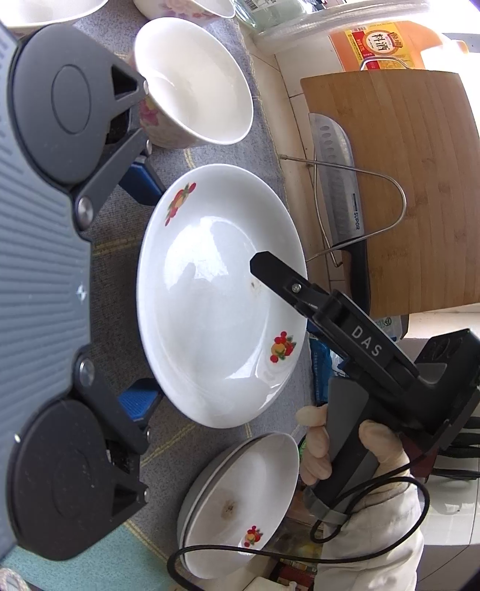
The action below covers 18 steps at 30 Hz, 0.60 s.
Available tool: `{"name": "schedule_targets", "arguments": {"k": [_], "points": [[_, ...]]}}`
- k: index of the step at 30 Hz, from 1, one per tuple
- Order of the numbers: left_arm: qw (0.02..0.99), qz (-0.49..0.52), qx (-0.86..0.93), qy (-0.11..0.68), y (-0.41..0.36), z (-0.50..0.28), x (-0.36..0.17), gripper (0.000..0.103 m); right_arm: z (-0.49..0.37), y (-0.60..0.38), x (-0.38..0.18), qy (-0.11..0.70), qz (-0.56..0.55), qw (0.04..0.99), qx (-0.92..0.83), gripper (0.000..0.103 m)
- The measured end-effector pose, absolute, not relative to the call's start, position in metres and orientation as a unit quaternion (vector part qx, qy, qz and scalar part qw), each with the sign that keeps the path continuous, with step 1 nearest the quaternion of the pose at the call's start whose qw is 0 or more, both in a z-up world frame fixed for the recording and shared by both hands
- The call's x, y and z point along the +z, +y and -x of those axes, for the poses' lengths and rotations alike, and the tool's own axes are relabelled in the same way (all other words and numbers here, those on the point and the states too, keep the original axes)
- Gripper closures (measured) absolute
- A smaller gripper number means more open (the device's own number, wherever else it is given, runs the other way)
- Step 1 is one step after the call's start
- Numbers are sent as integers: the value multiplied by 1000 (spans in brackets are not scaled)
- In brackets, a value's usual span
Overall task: Organize plates and bowls
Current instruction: 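Carry the flower-print plate with the right tool over the plate stack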
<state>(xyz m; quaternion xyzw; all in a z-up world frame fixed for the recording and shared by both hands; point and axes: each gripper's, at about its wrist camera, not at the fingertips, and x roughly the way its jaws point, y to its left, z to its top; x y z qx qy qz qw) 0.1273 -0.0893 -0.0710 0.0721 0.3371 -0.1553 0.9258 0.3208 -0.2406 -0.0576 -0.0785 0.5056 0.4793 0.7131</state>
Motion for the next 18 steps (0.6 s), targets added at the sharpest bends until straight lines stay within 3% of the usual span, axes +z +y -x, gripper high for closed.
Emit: {"name": "schedule_targets", "arguments": {"k": [18], "points": [[908,-115,-236,326,-106,-100,-28,4,-260,-288,-13,484,46,759,434,8]]}}
